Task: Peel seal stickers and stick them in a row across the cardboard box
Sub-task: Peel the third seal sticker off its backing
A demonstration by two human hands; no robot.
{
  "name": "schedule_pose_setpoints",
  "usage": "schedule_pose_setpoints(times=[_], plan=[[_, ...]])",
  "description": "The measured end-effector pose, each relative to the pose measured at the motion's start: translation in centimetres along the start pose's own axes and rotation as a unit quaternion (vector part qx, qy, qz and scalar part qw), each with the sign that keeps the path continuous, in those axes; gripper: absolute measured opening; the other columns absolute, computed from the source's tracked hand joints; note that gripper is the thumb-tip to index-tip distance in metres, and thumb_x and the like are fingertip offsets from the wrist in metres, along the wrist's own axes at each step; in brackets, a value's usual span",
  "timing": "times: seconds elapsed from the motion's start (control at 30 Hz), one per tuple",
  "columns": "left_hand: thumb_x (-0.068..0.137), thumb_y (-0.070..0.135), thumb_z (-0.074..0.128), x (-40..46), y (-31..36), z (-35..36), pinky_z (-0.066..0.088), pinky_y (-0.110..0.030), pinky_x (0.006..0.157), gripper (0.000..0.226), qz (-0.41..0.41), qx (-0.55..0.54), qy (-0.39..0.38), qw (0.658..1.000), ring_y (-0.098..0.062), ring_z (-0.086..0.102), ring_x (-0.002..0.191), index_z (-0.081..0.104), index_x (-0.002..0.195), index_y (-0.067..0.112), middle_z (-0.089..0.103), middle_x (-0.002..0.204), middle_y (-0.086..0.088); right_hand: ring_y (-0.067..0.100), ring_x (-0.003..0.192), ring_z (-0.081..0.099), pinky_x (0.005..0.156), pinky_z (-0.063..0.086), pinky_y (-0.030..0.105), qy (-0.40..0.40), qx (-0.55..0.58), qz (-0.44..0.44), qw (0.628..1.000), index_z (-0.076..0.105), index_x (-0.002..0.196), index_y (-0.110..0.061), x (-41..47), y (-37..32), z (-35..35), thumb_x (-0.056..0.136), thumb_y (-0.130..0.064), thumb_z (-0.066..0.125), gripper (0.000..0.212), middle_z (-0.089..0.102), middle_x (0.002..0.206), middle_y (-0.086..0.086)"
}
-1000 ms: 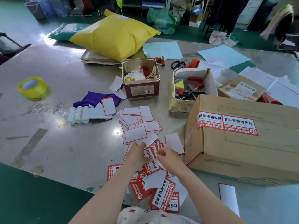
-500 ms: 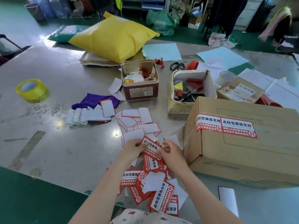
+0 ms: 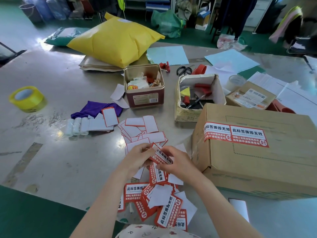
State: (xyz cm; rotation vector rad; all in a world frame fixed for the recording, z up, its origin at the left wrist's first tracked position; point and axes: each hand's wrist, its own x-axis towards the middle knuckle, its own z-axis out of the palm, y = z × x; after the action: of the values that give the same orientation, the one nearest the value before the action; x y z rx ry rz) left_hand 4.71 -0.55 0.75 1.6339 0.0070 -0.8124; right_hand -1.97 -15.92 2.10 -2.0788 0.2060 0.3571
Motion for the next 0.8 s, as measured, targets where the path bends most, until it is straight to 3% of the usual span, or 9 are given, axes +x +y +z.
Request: schedule_pose_setpoints(times=[0.13,0.3,0.43,0.6,0.8], plan=[[0.072,0.031,0.07,-0.1,-0.1,-0.5,0.055,-0.033,0.082,0.046,0.009,-0.031,-0.043,0.999,-0.025,0.069,0.089,0.057,0.111,0.011,0.07,0.097,-0.012,0.004,0.102,0.057,0.069,0.044,0.009,-0.009,0.036,0.004,0.999,0.053,0.123,-0.026,0.2,0.3,-0.2,0.081,-0.035,0.07,0.046,0.061,0.124,-0.005],[0.065,0.029,0.072,-0.2,-0.3,-1.0,0.055,-0.03,0.081,0.037,0.014,-0.043,-0.052,0.998,-0.025,0.069,0.088,0.063,0.095,0.009,0.072,0.089,-0.007,0.009,0.103,0.062,0.089,0.054,0.03,-0.04,0.115,0.025,0.992,0.056,0.127,-0.021,0.1,0.4,-0.3,0.085,-0.033,0.066,0.045,0.063,0.123,-0.002],[0.065,0.029,0.072,-0.1,-0.5,-1.2,0.055,-0.023,0.071,0.034,0.013,-0.032,-0.047,0.998,-0.019,0.07,0.079,0.064,0.092,0.01,0.073,0.082,-0.002,0.007,0.099,0.065,0.082,0.054,0.021,-0.063,0.123,0.03,0.99,0.061,0.123,-0.021,0.4,0.5,-0.3,0.087,-0.035,0.063,0.038,0.067,0.118,-0.001],[0.063,0.028,0.072,0.2,-0.8,-1.3,0.055,-0.024,0.067,0.034,0.006,-0.042,-0.036,0.998,-0.02,0.07,0.074,0.063,0.088,0.007,0.073,0.077,-0.003,0.014,0.099,0.067,0.083,0.053,0.023,-0.074,0.133,0.025,0.988,0.065,0.113,-0.023,0.2,0.4,-0.5,0.09,-0.034,0.058,0.027,0.07,0.11,0.002],[0.062,0.033,0.073,0.3,-1.0,-1.3,0.056,-0.034,0.079,0.042,0.012,-0.016,-0.029,0.999,-0.031,0.07,0.087,0.062,0.091,0.005,0.073,0.088,-0.01,0.015,0.095,0.068,0.084,0.053,0.031,-0.067,0.125,0.021,0.99,0.067,0.112,-0.026,0.3,0.7,-0.3,0.094,-0.035,0.052,0.025,0.072,0.105,0.004]])
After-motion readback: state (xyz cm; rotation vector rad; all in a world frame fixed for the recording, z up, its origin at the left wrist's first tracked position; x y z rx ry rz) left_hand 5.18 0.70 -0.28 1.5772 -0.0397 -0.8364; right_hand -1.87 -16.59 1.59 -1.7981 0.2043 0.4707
